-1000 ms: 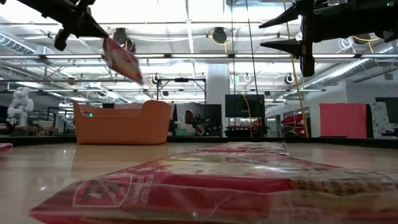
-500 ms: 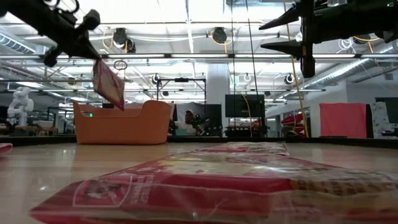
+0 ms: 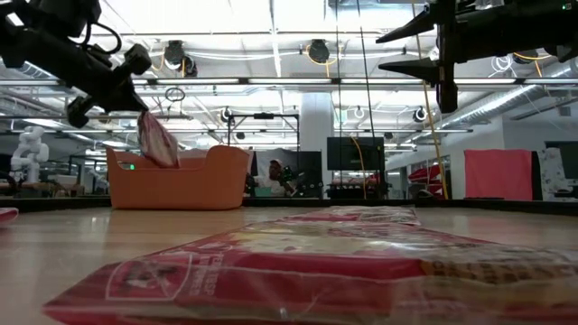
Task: Sort popcorn bags into baskets
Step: Stack the red popcorn bag on top of the red popcorn bag in the orange bin
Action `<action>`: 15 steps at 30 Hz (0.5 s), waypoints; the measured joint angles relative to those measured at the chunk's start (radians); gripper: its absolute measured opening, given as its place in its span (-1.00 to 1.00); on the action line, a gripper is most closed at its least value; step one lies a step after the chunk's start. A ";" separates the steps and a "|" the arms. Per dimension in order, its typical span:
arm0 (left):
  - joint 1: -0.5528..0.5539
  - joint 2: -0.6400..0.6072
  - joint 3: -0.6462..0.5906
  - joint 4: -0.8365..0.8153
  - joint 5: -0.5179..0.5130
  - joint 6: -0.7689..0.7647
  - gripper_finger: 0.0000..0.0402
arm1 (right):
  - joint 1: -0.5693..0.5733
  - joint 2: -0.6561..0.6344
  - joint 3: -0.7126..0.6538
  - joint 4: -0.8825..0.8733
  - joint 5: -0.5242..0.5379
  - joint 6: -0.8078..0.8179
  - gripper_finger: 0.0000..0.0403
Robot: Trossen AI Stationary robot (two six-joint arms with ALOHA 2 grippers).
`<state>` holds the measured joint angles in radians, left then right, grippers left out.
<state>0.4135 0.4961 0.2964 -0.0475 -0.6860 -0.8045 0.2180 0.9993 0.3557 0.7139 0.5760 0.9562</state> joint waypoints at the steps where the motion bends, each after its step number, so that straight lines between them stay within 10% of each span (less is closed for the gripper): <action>1: 0.007 0.000 -0.007 0.020 0.000 0.007 -1.00 | 0.000 0.000 0.000 0.000 0.000 0.000 -0.23; 15: 0.074 0.001 -0.093 0.175 0.005 0.012 -0.99 | 0.000 0.000 -0.001 -0.037 0.006 0.001 -0.23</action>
<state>0.4875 0.4973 0.2031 0.1272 -0.6811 -0.7926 0.2180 0.9993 0.3550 0.6772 0.5817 0.9568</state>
